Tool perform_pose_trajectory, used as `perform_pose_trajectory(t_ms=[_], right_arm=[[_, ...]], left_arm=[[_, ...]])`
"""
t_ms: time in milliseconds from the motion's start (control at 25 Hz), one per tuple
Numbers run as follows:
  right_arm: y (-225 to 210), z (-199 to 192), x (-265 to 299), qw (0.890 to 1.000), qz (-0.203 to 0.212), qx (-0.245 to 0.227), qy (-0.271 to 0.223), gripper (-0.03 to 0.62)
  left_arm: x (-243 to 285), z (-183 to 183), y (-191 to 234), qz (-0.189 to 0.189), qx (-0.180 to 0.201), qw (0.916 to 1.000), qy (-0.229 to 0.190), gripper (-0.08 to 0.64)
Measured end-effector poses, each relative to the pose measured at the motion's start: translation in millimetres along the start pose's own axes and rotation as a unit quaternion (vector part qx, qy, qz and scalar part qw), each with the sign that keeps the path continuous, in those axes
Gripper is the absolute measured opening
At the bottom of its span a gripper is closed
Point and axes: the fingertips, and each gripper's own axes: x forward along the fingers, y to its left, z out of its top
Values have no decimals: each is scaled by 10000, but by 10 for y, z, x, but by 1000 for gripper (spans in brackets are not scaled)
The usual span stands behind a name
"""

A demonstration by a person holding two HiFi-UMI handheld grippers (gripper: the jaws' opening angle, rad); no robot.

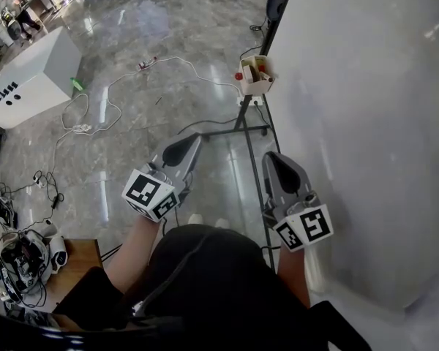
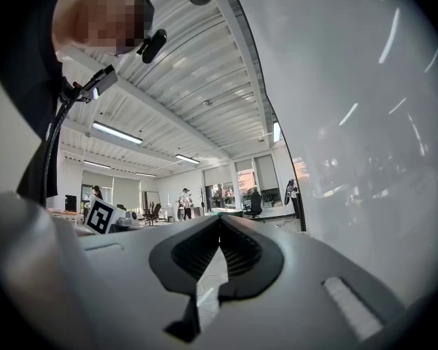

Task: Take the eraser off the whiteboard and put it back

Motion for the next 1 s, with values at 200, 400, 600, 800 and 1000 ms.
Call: perform_pose_trajectory(t_ms=[200,400,600,800,1000], right_arm=[[34,-76,28,9998,160,51,80,9],[-29,-73,25,9997,207,116,68,9],[-164,-137,-49,9995,154,220,155,9],[-207,-193,-94,9992,246,263,196,9],[-218,-220,-108,9987,330,323,197,9]], left_arm=[[76,-5,-30,84,-34,9999,-61,3],[154,-26,-69,102,30,9999,-42,3],[191,-106,-123,213,23,9998,33,3],[177,-160,-81,418,21,9991,56,3],[215,-204,-123,446,33,9990,84,3]])
